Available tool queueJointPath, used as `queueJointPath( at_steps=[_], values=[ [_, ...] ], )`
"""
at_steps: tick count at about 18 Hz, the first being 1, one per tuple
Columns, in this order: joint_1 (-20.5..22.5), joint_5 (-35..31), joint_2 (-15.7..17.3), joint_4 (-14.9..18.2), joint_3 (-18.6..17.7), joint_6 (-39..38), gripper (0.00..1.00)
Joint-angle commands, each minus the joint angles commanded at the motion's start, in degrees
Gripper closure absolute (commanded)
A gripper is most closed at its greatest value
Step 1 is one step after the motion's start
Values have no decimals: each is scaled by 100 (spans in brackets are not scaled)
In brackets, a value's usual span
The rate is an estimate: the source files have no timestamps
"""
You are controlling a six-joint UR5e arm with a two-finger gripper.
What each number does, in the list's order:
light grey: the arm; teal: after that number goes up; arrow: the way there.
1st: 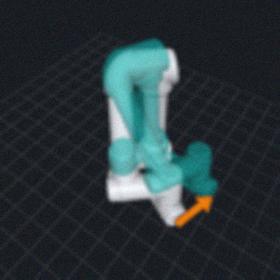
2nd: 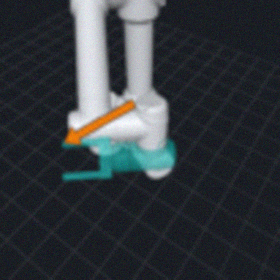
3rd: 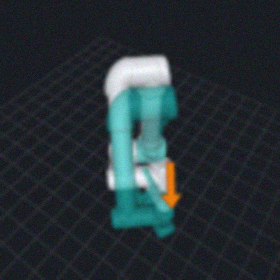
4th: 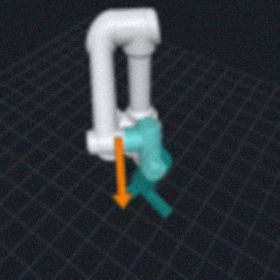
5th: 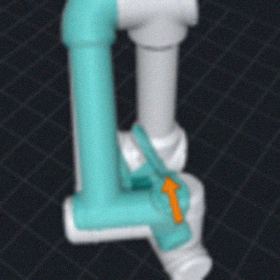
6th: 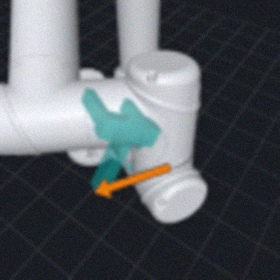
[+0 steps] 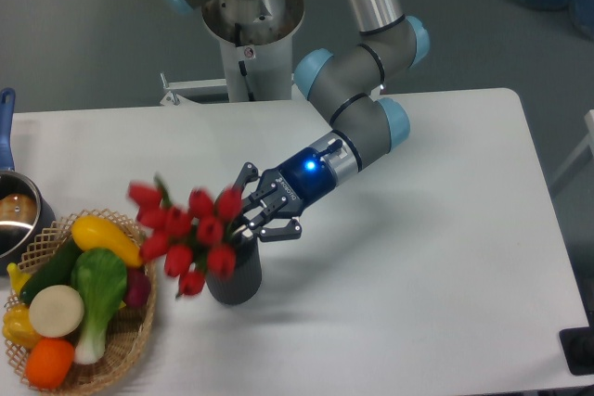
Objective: Insert the flowers into the vase
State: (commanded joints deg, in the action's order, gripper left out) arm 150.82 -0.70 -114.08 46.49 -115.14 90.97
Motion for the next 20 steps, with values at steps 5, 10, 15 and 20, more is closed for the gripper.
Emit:
queueJointPath(
  at_steps=[5,10,15,20],
  values=[
    [26,0,17,0,0,9,46],
    [140,-61,105,0,70,9,0],
    [202,-131,299,-9,44,61,0],
    [430,-983,545,-9,166,141,0]
  ],
)
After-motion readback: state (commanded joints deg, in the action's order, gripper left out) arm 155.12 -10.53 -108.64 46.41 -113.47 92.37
